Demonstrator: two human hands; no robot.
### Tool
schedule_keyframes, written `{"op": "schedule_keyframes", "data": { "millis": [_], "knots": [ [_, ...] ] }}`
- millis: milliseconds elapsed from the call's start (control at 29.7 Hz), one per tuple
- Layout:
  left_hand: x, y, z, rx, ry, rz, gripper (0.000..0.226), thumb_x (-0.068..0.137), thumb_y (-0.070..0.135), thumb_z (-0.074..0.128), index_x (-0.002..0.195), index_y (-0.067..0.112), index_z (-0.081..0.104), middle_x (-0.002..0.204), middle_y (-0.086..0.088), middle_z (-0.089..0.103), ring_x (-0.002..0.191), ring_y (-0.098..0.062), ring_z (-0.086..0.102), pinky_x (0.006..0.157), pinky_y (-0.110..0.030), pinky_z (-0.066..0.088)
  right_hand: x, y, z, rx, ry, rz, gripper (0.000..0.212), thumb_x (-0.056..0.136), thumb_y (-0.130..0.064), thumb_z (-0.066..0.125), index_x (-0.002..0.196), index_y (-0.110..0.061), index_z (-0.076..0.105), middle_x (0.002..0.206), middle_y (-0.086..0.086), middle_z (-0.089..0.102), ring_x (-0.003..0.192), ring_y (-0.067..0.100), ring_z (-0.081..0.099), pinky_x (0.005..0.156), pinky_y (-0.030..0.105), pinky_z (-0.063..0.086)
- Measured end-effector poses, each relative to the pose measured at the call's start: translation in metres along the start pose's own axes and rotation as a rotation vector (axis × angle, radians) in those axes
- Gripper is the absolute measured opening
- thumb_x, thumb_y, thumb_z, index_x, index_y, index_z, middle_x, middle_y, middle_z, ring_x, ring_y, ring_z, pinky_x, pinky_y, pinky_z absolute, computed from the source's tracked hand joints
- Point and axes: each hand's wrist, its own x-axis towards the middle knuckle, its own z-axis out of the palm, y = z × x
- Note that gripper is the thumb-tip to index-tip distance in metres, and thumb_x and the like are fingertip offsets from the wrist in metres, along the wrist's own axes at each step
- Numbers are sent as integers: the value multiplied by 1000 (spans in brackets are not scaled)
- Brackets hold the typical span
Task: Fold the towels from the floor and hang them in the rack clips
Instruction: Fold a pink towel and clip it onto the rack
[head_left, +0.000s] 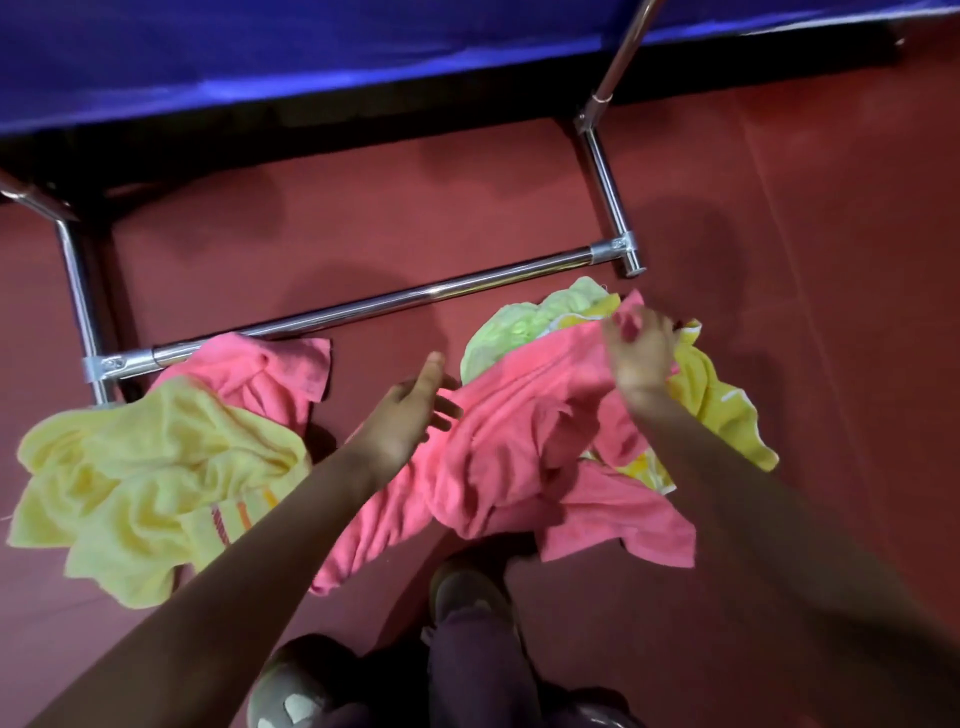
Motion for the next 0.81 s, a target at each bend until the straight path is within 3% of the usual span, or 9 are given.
{"op": "schedule_keyframes", "data": {
  "millis": [135, 236, 303, 337, 370, 404, 505, 640, 808],
  "knots": [
    [9, 4, 12, -84, -18, 17, 44, 96, 40, 20, 85, 16, 55, 69, -2, 56, 61, -12, 48, 56, -21, 37, 33, 22, -2, -147, -103, 386, 51, 89, -36, 44, 125, 0, 45, 132, 21, 49, 126, 37, 40, 104, 40, 30],
    [9, -3, 11, -79, -34, 30, 45, 96, 40, 20, 95, 12, 55, 71, -2, 57, 63, -13, 49, 60, -23, 36, 35, 26, -9, 92, -136, 433, 45, 90, -26, 47, 126, 1, 44, 130, 16, 53, 122, 33, 47, 99, 35, 36],
    [7, -5, 8, -74, -30, 31, 45, 96, 40, 20, 98, 11, 55, 71, -1, 57, 64, -13, 50, 62, -24, 37, 31, 17, -16, 247, -153, 349, 31, 89, -14, 51, 112, 7, 54, 113, 12, 64, 102, 19, 59, 88, 32, 42],
    [6, -6, 6, -76, -29, 33, 45, 96, 39, 21, 99, 11, 55, 72, -1, 57, 65, -13, 50, 62, -24, 37, 28, 11, -18, 299, -149, 269, 23, 88, -10, 53, 98, 9, 60, 89, 5, 72, 81, 4, 60, 81, 30, 44],
    [3, -5, 5, -76, -33, 31, 44, 96, 38, 21, 100, 10, 55, 73, -1, 57, 65, -13, 50, 63, -24, 37, 25, 4, -21, 325, -159, 177, 18, 86, -8, 55, 87, 9, 62, 64, -9, 68, 60, -9, 52, 71, 23, 44],
    [-2, -4, 3, -67, -38, 38, 43, 96, 38, 22, 101, 10, 55, 73, -1, 57, 66, -13, 50, 64, -24, 38, 20, -5, -25, 340, -185, 95, 17, 85, -8, 58, 86, 9, 62, 53, -16, 59, 48, -12, 46, 62, 14, 41],
    [-15, 9, -3, -23, -28, 84, 37, 96, 35, 26, 101, 12, 55, 76, 2, 59, 70, -12, 54, 66, -23, 40, 2, -41, -42, 353, -386, -170, 20, 82, 2, 58, 101, 4, 61, 63, -16, 60, 54, -14, 50, 62, 7, 41],
    [-39, 44, -15, -35, 96, 237, 16, 95, 22, 39, 102, 17, 53, 83, 13, 56, 79, 1, 52, 67, -6, 41, -35, -97, -75, 337, -679, -367, 23, 80, 5, 58, 100, -6, 62, 60, -25, 65, 61, -14, 55, 64, 5, 42],
    [-83, 90, -37, 148, 102, 525, 30, 91, 12, 46, 121, 16, 50, 122, 8, 44, 116, -3, 41, 93, -4, 31, -82, -155, -126, 367, -902, -500, 20, 79, 5, 59, 97, -2, 63, 56, -25, 64, 59, -13, 55, 60, 4, 42]
  ]
}}
